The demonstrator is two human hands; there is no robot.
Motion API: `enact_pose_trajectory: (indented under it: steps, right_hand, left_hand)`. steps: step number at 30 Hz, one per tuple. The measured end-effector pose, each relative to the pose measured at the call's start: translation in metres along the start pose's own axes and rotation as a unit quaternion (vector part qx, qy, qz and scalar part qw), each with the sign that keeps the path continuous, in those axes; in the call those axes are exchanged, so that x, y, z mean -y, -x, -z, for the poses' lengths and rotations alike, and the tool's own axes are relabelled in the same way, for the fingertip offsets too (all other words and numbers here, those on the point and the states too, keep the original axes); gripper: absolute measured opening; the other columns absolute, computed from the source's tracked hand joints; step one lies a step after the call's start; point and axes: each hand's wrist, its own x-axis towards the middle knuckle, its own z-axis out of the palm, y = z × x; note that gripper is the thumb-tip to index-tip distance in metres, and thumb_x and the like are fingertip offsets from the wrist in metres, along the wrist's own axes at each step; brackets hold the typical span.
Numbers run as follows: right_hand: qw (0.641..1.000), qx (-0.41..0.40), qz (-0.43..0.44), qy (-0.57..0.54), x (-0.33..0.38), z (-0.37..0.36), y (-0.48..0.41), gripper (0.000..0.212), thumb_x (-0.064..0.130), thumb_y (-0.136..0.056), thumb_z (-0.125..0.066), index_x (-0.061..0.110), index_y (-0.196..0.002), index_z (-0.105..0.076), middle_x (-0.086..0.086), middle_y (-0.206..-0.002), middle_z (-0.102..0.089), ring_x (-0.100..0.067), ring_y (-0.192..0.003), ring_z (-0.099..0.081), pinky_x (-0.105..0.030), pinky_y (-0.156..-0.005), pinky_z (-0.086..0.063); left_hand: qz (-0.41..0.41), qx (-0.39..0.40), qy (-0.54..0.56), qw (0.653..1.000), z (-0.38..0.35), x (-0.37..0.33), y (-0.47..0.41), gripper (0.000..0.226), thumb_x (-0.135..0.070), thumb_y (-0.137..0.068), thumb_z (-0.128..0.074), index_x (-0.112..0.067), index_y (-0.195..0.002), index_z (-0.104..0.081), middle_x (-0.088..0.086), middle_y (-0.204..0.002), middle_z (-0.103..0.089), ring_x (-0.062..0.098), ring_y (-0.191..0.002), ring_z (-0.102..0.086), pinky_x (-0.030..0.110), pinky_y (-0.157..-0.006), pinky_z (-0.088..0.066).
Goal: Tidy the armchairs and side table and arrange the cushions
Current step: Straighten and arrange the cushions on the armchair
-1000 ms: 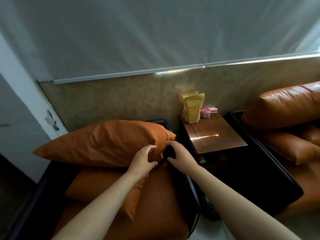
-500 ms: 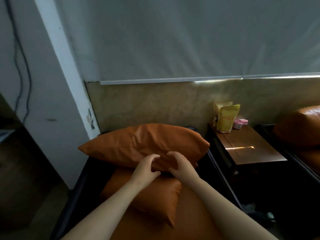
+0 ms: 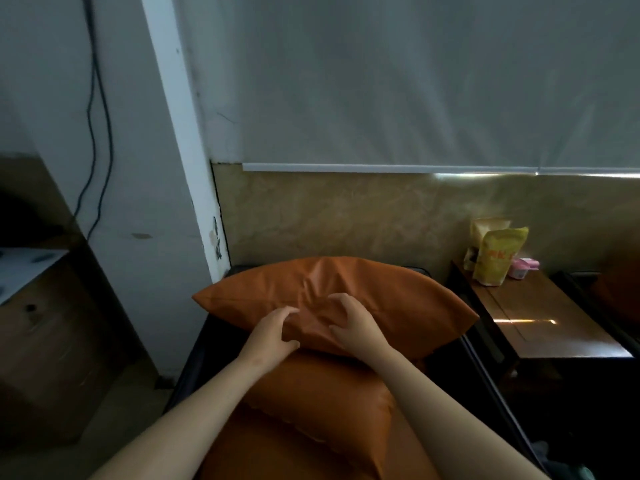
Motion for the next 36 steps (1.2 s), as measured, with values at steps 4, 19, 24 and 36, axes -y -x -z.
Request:
enact_pose_trajectory:
  steps: [4, 19, 24, 36]
  right_hand:
    - [1.000, 0.010, 0.009, -0.016, 0.005, -0.015, -0.028, 0.053, 0.007, -0.083, -0.061, 0.014, -0.134, -0.048, -0.004, -0.134, -0.052, -0.019, -0.127, -0.046, -0.022, -0.101, -0.034]
    - [0.993, -0.007, -0.113, -0.033, -0.015, -0.075, -0.030, 0.054, 0.010, -0.084, -0.065, 0.017, -0.134, -0.047, -0.002, -0.134, -0.053, -0.018, -0.126, -0.048, -0.024, -0.100, -0.038]
    - [0.980, 0.019, -0.194, -0.039, -0.012, -0.144, 0.000, 0.059, 0.008, -0.084, -0.066, 0.026, -0.135, -0.045, 0.006, -0.140, -0.046, -0.013, -0.131, -0.043, -0.021, -0.100, -0.037]
    - [0.953, 0.026, -0.300, -0.033, -0.018, -0.187, 0.042, 0.057, 0.012, -0.088, -0.064, 0.023, -0.139, -0.041, 0.002, -0.145, -0.043, -0.016, -0.136, -0.038, -0.029, -0.106, -0.036]
  left_hand:
    - [0.007, -0.016, 0.002, 1.000, 0.011, 0.009, -0.018, 0.058, -0.012, -0.080, -0.074, -0.022, -0.133, -0.051, -0.001, -0.136, -0.051, 0.017, -0.126, -0.047, 0.028, -0.105, -0.038]
    - [-0.003, 0.094, 0.004, 0.996, -0.006, 0.056, -0.046, 0.057, -0.014, -0.082, -0.072, -0.024, -0.133, -0.048, -0.003, -0.136, -0.050, 0.013, -0.127, -0.046, 0.023, -0.102, -0.039]
    - [0.042, 0.152, 0.001, 0.988, 0.000, 0.125, -0.033, 0.058, -0.014, -0.082, -0.072, -0.022, -0.134, -0.048, -0.002, -0.134, -0.051, 0.012, -0.125, -0.046, 0.020, -0.098, -0.037]
    - [0.052, 0.243, -0.010, 0.969, -0.033, 0.173, -0.020, 0.059, -0.016, -0.084, -0.072, -0.021, -0.137, -0.045, -0.001, -0.139, -0.048, 0.013, -0.129, -0.044, 0.022, -0.100, -0.038]
